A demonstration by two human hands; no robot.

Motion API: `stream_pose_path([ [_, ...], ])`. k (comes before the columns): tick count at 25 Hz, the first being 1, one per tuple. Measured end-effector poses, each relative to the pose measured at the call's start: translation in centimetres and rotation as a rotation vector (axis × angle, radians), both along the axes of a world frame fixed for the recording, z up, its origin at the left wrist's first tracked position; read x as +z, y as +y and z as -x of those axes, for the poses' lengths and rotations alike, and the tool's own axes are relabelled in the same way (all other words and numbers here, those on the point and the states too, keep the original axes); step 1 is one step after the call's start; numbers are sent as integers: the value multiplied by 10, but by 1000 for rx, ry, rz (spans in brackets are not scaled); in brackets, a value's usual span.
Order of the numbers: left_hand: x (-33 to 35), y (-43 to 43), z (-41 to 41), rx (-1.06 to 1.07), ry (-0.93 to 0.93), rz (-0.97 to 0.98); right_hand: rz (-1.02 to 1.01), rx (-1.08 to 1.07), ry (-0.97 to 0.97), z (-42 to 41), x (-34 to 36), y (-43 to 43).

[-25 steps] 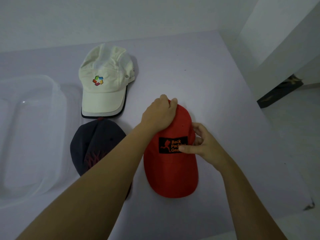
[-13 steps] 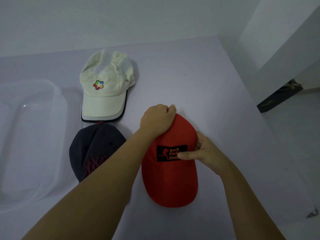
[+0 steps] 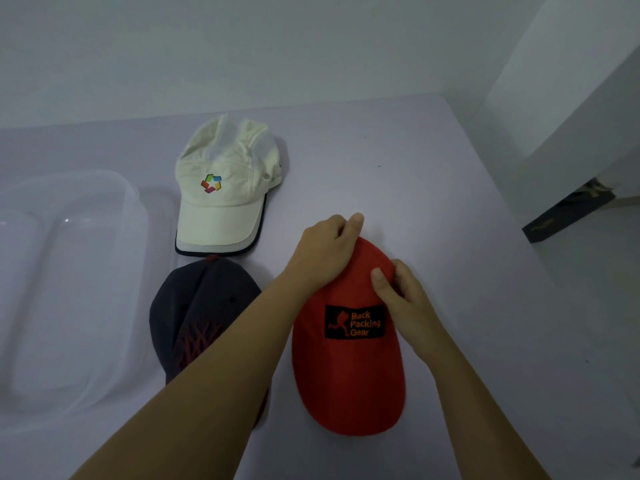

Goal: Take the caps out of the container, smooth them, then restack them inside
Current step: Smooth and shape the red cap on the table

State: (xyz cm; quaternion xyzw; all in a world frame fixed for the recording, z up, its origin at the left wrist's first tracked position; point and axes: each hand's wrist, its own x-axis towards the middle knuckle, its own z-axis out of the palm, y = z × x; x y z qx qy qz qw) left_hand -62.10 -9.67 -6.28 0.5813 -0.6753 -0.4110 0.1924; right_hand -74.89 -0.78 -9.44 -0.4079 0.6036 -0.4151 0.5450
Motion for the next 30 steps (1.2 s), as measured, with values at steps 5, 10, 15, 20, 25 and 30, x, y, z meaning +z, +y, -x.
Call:
stream_pose_path([
  [5,-2,27,-23,328,2,-56,-7,-63,-51,-6,-1,1],
  [10,-10,50,-27,334,-51,-266,-23,-91,-83,-10,6,0],
  [15,-6,52,-27,302,201,-402,-6,-149,-194,-10,1,-3],
  [20,-14,47,-29,385,347,-431,0,-173,-194,-11,-2,-6],
  [25,-17,45,-27,433,363,-451,-11,-198,-150,-10,-2,-7],
  [30,-8,45,-27,305,192,-316,-29,-177,-10,-6,-2,-8],
])
